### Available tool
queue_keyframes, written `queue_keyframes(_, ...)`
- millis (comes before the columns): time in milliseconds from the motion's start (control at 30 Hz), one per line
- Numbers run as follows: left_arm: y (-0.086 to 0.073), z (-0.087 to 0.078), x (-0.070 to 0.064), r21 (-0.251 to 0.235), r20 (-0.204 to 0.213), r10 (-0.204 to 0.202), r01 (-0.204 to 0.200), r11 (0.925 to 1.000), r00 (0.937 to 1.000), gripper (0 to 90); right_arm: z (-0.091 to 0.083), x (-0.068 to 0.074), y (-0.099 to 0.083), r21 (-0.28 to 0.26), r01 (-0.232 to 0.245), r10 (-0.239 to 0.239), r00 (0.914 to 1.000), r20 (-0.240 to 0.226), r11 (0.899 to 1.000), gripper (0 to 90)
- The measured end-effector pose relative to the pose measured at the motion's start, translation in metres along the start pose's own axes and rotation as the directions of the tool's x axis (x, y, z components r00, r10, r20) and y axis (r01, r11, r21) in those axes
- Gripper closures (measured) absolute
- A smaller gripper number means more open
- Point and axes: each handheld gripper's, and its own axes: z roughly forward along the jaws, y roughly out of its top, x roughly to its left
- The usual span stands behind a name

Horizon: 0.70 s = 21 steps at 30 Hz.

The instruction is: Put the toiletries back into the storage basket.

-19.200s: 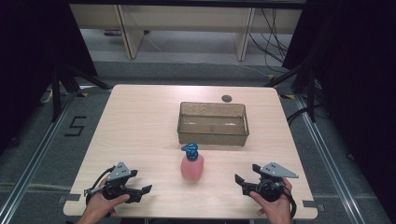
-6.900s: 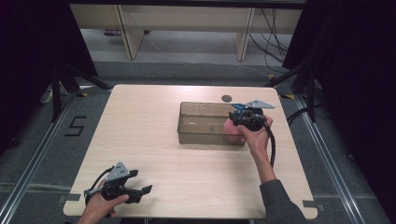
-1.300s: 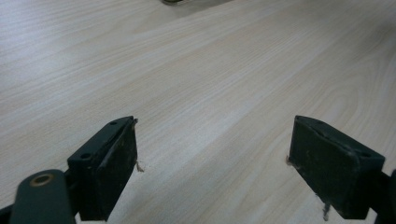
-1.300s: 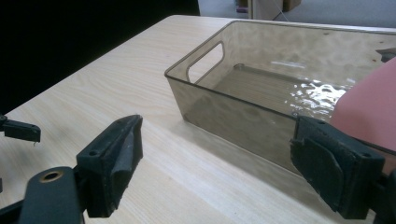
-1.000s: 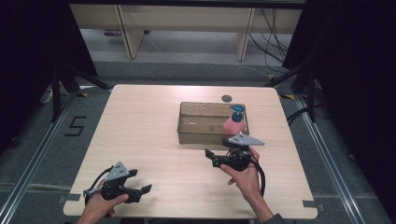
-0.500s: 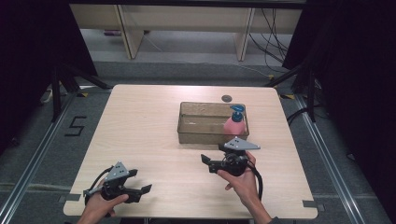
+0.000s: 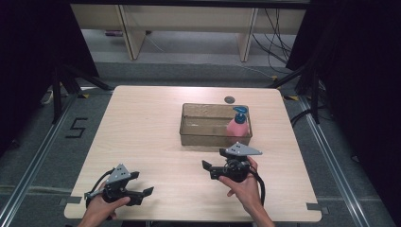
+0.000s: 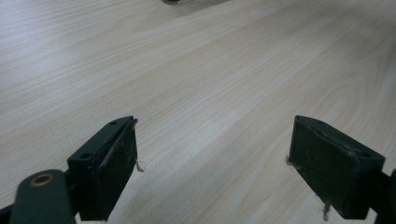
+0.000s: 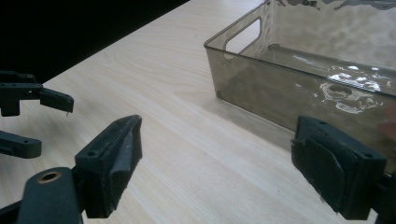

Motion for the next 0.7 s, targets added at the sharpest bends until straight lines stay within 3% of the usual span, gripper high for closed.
queue_keyframes(67,0.0000,-0.0005,-0.0003,0.001,-0.008,-0.002,0.002,1.0000,1.0000,14.8,0.0012,-0.0002,-0.0008,0.005,0.006,-0.006,0.9998,-0.019,1.000,16.9)
queue_keyframes(100,0.0003,-0.0011,-0.0006,0.008,-0.014,-0.002,0.002,1.0000,0.9999,14.7,0.0005,-0.0007,-0.0011,-0.001,0.031,-0.031,0.9995,0.008,1.000,16.9)
queue_keyframes(267,0.0000,0.0003,0.0000,-0.001,-0.004,0.001,-0.001,1.0000,1.0000,14.8,-0.0001,0.0037,-0.0033,0.017,-0.022,0.022,0.9994,-0.027,1.000,16.9)
queue_keyframes(300,-0.0001,0.0004,0.0001,-0.001,-0.005,0.000,0.000,1.0000,1.0000,14.8,0.0005,0.0025,-0.0033,0.012,0.004,-0.003,0.9995,-0.030,1.000,16.9)
queue_keyframes(400,-0.0003,0.0010,0.0004,-0.013,-0.005,-0.004,0.004,0.9999,1.0000,14.8,-0.0005,0.0025,-0.0042,0.009,0.018,-0.018,0.9998,-0.013,1.000,16.8)
queue_keyframes(467,0.0004,0.0008,0.0009,-0.006,-0.003,-0.005,0.005,1.0000,1.0000,14.8,-0.0012,0.0047,-0.0053,0.014,-0.012,0.012,0.9998,-0.018,1.000,16.8)
queue_keyframes(500,0.0006,0.0009,0.0008,-0.004,-0.005,-0.005,0.005,1.0000,1.0000,14.7,-0.0004,0.0030,-0.0057,0.007,0.020,-0.020,0.9995,-0.023,1.000,16.8)
queue_keyframes(567,0.0020,0.0004,0.0002,0.010,-0.008,0.002,-0.002,0.9999,1.0000,14.7,-0.0004,0.0053,-0.0078,0.002,0.011,-0.011,0.9998,-0.016,1.000,16.7)
queue_keyframes(600,0.0024,0.0008,0.0000,0.010,-0.005,0.004,-0.004,0.9999,1.0000,14.8,0.0004,0.0030,-0.0078,0.009,0.049,-0.049,0.9986,-0.022,0.999,16.6)
queue_keyframes(633,0.0026,0.0015,0.0000,0.007,0.001,0.007,-0.007,1.0000,1.0000,14.7,-0.0005,0.0046,-0.0086,0.019,0.020,-0.019,0.9992,-0.034,1.000,16.6)
queue_keyframes(700,0.0020,0.0024,0.0001,0.007,0.002,0.007,-0.007,0.9999,1.0000,14.8,-0.0002,0.0035,-0.0095,0.021,0.025,-0.024,0.9992,-0.032,0.999,16.5)
